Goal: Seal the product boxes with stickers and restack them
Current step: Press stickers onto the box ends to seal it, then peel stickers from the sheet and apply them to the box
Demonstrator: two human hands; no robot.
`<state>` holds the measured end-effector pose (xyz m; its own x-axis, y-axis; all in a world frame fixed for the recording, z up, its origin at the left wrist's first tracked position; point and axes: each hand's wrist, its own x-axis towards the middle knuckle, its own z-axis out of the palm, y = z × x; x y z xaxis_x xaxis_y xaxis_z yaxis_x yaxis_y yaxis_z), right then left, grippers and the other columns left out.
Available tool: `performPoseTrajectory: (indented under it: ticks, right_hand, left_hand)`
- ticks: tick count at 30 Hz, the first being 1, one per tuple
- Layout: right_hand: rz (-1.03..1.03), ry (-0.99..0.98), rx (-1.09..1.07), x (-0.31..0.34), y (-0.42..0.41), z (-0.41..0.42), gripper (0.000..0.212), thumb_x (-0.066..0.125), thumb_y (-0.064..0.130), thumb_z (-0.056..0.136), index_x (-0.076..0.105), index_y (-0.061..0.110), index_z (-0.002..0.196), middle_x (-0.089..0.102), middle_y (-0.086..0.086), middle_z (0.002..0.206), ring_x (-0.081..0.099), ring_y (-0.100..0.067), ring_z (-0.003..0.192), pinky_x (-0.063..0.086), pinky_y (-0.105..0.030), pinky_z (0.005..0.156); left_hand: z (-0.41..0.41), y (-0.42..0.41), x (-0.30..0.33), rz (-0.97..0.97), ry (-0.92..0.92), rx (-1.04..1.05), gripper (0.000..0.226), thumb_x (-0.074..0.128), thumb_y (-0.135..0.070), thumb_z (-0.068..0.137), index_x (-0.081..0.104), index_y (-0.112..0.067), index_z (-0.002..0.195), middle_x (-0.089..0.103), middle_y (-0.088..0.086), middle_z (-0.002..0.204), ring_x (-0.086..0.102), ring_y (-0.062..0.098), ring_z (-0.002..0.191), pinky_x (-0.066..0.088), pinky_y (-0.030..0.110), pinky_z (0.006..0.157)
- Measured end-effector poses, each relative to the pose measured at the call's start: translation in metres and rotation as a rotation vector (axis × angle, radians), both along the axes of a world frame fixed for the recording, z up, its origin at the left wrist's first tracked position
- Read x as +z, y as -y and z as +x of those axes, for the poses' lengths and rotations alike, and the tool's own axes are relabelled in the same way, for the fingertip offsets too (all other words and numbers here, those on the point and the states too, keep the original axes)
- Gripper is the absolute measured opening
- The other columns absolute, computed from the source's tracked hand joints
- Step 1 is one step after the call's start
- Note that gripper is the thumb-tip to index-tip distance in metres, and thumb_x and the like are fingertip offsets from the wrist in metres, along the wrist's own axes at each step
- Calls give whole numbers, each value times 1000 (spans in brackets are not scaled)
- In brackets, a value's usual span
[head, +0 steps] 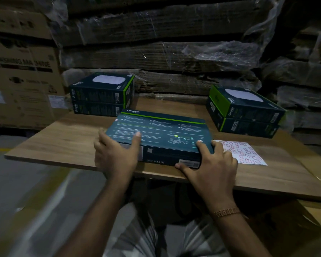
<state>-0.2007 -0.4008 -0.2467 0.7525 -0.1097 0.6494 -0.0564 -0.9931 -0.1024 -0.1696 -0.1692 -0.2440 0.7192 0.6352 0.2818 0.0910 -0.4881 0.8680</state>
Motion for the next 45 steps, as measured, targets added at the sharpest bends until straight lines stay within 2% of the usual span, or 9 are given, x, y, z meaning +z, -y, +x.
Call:
performPoseTrajectory:
  ticks: [3, 5, 17, 25, 28, 33, 40, 43, 45]
  right_hand:
    - [-18, -6, -47, -2, -6, -4, 95, 67, 93, 69, 67, 26, 136, 59, -17, 134, 58, -38, 101, 42, -46, 84]
    - [-26, 3, -74, -5, -10, -7, 95, 67, 92, 71, 67, 22, 136, 59, -20, 130, 56, -39, 98, 42, -46, 82]
    - [113, 75, 195, -12, -2, -10, 86, 83, 65, 78, 62, 17, 146, 50, -10, 129, 54, -32, 115, 52, -49, 95]
    - [446, 24, 594, -14, 17, 4, 76, 92, 7, 79, 60, 15, 148, 54, 7, 142, 49, -4, 137, 39, -21, 119]
    - [434, 57, 604, -13, 11, 13, 74, 96, 12, 74, 67, 13, 142, 58, 5, 136, 50, -1, 131, 34, -9, 115]
    - [394, 58, 603, -8, -14, 27, 74, 100, 26, 69, 72, 17, 137, 59, 6, 128, 57, -12, 122, 48, -24, 107]
    - [489, 24, 699, -2, 3, 29, 79, 101, 31, 66, 70, 22, 138, 65, 12, 127, 59, -2, 122, 49, -19, 104]
    - [477, 40, 522, 3, 24, 35, 94, 95, 50, 66, 57, 33, 151, 53, 12, 140, 44, -8, 131, 38, -19, 107]
    - [444, 5, 383, 4, 38, 42, 108, 92, 61, 64, 47, 35, 159, 39, 4, 158, 29, -17, 148, 33, -36, 121]
  left_hand:
    - [11, 18, -1, -15, -127, -97, 147, 63, -88, 81, -24, -4, 164, -22, 28, 173, -13, 40, 164, 0, 58, 132]
    - [15, 30, 2, -42, -118, -175, 149, 65, -84, 83, -32, -1, 160, -34, 27, 169, -25, 38, 161, -8, 53, 133]
    - [74, 20, 11, -125, -93, -382, 107, 53, -52, 109, -23, -3, 165, -29, 16, 174, -22, 29, 163, -3, 43, 132]
    - [70, 25, 8, -42, -83, -440, 124, 55, -80, 92, -12, -10, 170, -14, 12, 178, 5, 33, 165, 26, 47, 127]
    - [68, 29, 6, 2, -109, -506, 140, 57, -90, 80, -18, -12, 168, -20, 10, 177, -8, 30, 165, 15, 48, 130]
    - [72, 26, 2, 4, -103, -613, 141, 58, -92, 78, -21, -16, 167, -24, 2, 176, -14, 20, 164, 9, 47, 132]
    - [80, 22, -1, -52, -91, -670, 130, 69, -71, 91, -22, -17, 167, -26, 2, 175, -15, 20, 164, 6, 46, 131]
    - [84, 19, -3, -106, -91, -715, 135, 72, -74, 86, -23, -21, 166, -26, -2, 176, -11, 19, 164, 9, 50, 134]
    - [89, 16, -6, -171, -106, -757, 144, 74, -82, 76, -23, -27, 166, -21, -7, 177, -2, 20, 165, 18, 52, 133]
